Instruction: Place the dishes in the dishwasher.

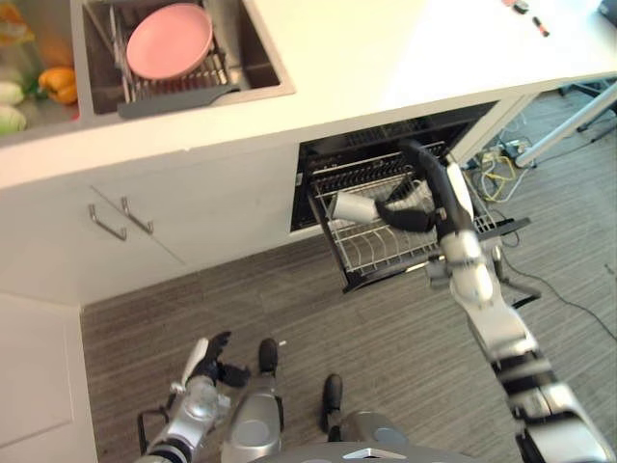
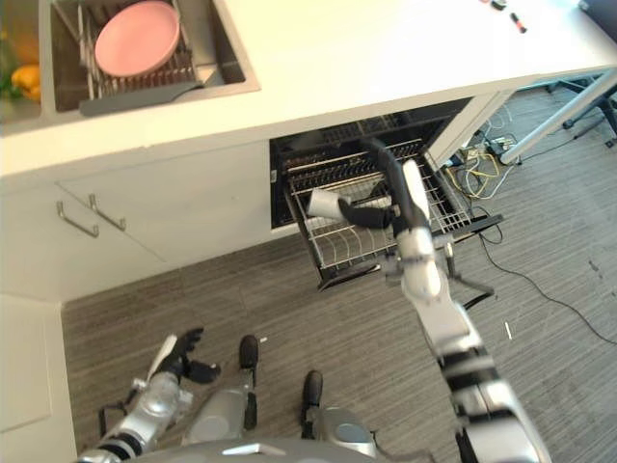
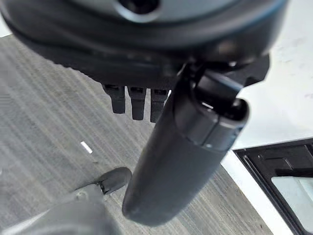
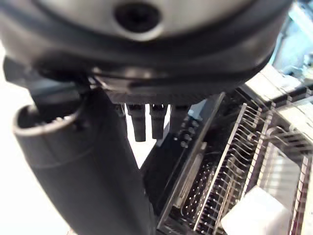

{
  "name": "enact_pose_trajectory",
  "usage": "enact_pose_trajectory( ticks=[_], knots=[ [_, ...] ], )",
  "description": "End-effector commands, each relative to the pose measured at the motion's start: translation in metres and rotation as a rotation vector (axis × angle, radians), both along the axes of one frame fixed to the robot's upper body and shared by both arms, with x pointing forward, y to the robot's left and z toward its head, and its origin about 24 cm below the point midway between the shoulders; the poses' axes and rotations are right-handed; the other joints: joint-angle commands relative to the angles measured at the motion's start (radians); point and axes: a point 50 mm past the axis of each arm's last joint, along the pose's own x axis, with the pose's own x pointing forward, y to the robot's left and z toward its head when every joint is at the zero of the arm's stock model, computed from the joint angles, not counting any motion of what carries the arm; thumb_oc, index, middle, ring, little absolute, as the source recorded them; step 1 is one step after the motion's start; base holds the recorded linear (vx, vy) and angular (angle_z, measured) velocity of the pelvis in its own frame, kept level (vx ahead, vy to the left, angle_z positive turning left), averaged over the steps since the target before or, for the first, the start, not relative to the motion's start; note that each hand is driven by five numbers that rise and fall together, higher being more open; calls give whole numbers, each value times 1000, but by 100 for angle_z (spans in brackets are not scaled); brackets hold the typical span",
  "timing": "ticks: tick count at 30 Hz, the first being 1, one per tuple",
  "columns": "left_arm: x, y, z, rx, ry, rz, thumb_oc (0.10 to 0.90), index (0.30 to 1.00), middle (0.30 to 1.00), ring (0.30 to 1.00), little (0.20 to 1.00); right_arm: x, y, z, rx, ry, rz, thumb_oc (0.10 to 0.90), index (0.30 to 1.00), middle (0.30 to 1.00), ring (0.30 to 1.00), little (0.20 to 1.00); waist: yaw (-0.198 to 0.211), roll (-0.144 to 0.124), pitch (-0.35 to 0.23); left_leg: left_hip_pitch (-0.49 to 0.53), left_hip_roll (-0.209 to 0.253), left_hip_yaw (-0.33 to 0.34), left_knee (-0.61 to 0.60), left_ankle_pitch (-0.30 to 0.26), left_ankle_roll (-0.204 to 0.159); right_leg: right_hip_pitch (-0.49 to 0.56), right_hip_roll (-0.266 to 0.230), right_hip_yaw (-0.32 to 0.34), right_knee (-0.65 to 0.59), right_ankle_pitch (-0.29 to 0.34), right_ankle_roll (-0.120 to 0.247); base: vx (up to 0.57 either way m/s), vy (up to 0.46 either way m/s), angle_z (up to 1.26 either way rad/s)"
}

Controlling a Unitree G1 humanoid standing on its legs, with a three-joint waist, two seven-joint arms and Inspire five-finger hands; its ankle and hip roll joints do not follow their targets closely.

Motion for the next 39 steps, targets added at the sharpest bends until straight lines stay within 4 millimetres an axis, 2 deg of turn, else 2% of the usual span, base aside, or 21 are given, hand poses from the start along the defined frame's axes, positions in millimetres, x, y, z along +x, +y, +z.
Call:
enact_pose_trajectory(
  ticks=[1,2,3,5,11,16,18,19,21,22,23,25,27,28,29,30,31,32,33,35,39],
  knots=[
    [-32,-5,-18,-26,155,120,800,900,900,900,900,-12,4,34,321,-255,127,800,900,900,900,900,1,26,-92,100,137,-4,9,-80,-112,-62,-134,-33,66,-5,101,0,0,0],
    [-33,-5,-18,-26,156,121,800,900,900,900,900,-13,4,34,322,-254,129,800,900,900,900,900,0,26,-92,101,137,-5,9,-81,-112,-60,-134,-35,66,-6,100,20,-16,-6],
    [-55,-3,-26,-43,260,177,800,900,900,900,900,-19,15,34,382,-249,218,800,900,900,900,900,-4,33,-102,107,141,-5,9,-77,-117,-50,-129,-38,63,-8,97,0,0,0],
    [-67,2,-28,-43,308,215,800,900,900,900,900,-25,17,43,331,-277,259,800,900,900,900,900,-5,35,-113,106,141,-10,9,-75,-120,-41,-124,-44,62,-12,95,25,-13,6],
    [-78,16,-26,-13,315,264,800,900,900,900,900,-26,15,62,343,-362,269,800,900,900,900,900,18,26,-130,92,124,-48,9,-77,-113,-22,-131,-69,46,-3,100,20,10,25],
    [-86,23,-26,18,335,297,800,900,900,900,900,-27,12,78,288,-452,216,800,900,900,900,900,48,-1,-138,88,65,-93,9,-108,-73,-23,-181,-85,101,-7,121,93,177,39],
    [-89,25,-26,17,340,307,800,900,900,900,900,-28,10,81,266,-470,193,800,900,900,900,900,55,-11,-138,100,38,-99,9,-129,-52,-33,-212,-78,152,-3,131,114,256,36],
    [-89,25,-26,2,330,330,800,900,900,900,900,-27,10,80,248,-467,177,800,900,900,900,900,63,-17,-132,119,15,-102,9,-150,-32,-54,-244,-77,238,13,135,105,279,33],
    [-89,25,-26,-2,325,337,800,900,900,900,900,-25,11,79,240,-462,170,800,900,900,900,900,67,-20,-126,132,1,-101,9,-159,-19,-77,-258,-62,301,32,141,124,292,29],
    [-92,26,-26,-4,335,330,800,900,900,900,900,-24,12,76,221,-445,163,800,900,900,900,900,67,-15,-123,166,-26,-119,9,-177,3,-110,-272,-28,425,112,139,168,277,12],
    [-92,25,-26,-2,340,316,800,900,900,900,900,-24,12,77,207,-447,163,800,900,900,900,900,65,-11,-120,182,-40,-129,9,-181,14,-131,-272,9,490,150,139,237,371,2],
    [-92,24,-26,-4,349,280,800,900,900,900,900,-25,11,80,162,-458,162,800,900,900,900,900,41,18,-108,217,-38,-167,9,-190,35,-189,-227,66,636,172,123,179,275,32],
    [-91,22,-27,-9,355,251,800,900,900,900,900,-28,10,83,138,-476,147,800,900,900,900,900,20,45,-103,242,-32,-194,9,-201,43,-262,-155,98,737,125,115,173,191,62],
    [-90,22,-27,-8,355,242,800,900,900,900,900,-30,8,82,137,-478,135,800,900,900,900,900,-3,49,-103,256,-38,-220,9,-207,45,-291,-96,130,744,68,104,127,80,51],
    [-90,22,-27,-8,355,242,800,900,900,900,900,-30,8,82,136,-478,135,800,900,900,900,900,-3,51,-106,252,-36,-220,9,-205,44,-293,-94,129,741,73,102,276,54,55],
    [-91,22,-27,-9,367,237,800,900,900,900,900,-34,4,81,140,-479,126,800,900,900,900,900,-35,49,-112,264,-46,-243,9,-213,40,-340,-39,142,618,12,83,206,19,74],
    [-91,22,-27,-9,368,236,800,900,900,900,900,-34,4,81,141,-478,126,800,900,900,900,900,-37,51,-113,267,-43,-245,9,-218,40,-336,-37,138,617,7,81,372,-45,75],
    [-89,21,-27,-15,366,239,800,900,900,900,900,-33,1,79,169,-471,114,800,900,900,900,900,-54,40,-111,282,-55,-266,9,-235,34,-344,-38,137,454,22,80,178,-68,59],
    [-89,21,-27,-15,366,239,800,900,900,900,900,-33,1,79,168,-471,115,800,900,900,900,900,-54,41,-110,283,-54,-267,9,-236,33,-342,-37,136,452,23,80,289,-111,29],
    [-83,18,-27,-32,352,242,800,900,900,900,900,-33,-4,74,191,-454,95,800,900,900,900,900,-95,25,-115,316,-69,-307,9,-264,27,-356,1,220,235,81,104,301,-107,23],
    [-80,12,-28,-55,324,251,800,900,900,900,900,-38,-10,70,202,-442,67,800,900,900,900,900,-97,25,-141,349,-67,-339,9,-285,17,-299,3,249,164,109,95,229,-116,43]
  ],
)
